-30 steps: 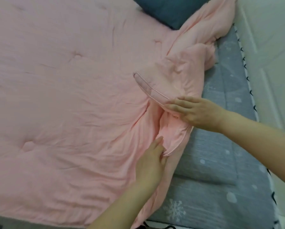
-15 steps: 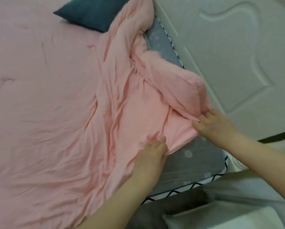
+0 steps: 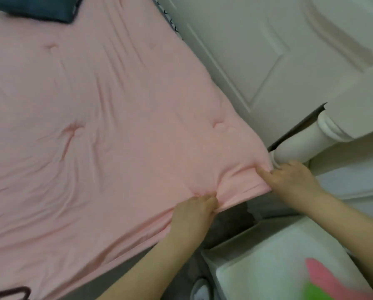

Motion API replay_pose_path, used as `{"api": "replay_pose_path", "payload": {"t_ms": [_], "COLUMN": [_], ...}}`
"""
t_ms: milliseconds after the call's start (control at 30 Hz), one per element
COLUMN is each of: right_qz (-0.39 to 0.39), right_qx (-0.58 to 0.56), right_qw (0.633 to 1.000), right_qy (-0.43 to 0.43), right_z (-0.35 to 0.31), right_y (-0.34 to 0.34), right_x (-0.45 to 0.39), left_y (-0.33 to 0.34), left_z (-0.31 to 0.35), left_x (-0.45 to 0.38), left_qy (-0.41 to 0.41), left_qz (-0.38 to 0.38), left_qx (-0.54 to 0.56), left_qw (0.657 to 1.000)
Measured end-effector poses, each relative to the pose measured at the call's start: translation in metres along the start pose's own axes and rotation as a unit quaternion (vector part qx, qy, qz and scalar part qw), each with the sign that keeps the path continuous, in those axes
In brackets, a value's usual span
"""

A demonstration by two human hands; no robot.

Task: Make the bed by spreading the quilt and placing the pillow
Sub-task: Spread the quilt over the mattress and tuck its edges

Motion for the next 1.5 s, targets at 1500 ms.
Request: {"api": "replay_pose_path", "payload": {"t_ms": [1500], "right_qz": [0.22], "right_qx": [-0.882], "right_qw": [0.184], "right_qy": [0.375], "right_z": [0.057], "right_y": [0.055], "right_x": [-0.032], "left_y": [0.059], "left_z": [-0.005], "left_x": [-0.098], "left_qy": [-0.345], "left_qz": [-0.042], "left_qx": [0.359], "left_qw": [0.866]}}
Point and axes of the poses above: each hand's wrist, its own x-axis away from the middle knuckle, its own y-axis out of the palm, z = x × y, the point moved 4 cm from there along -x, towards the middle knuckle, and after that the axes turned 10 degrees about -x, right-handed, at the moved point
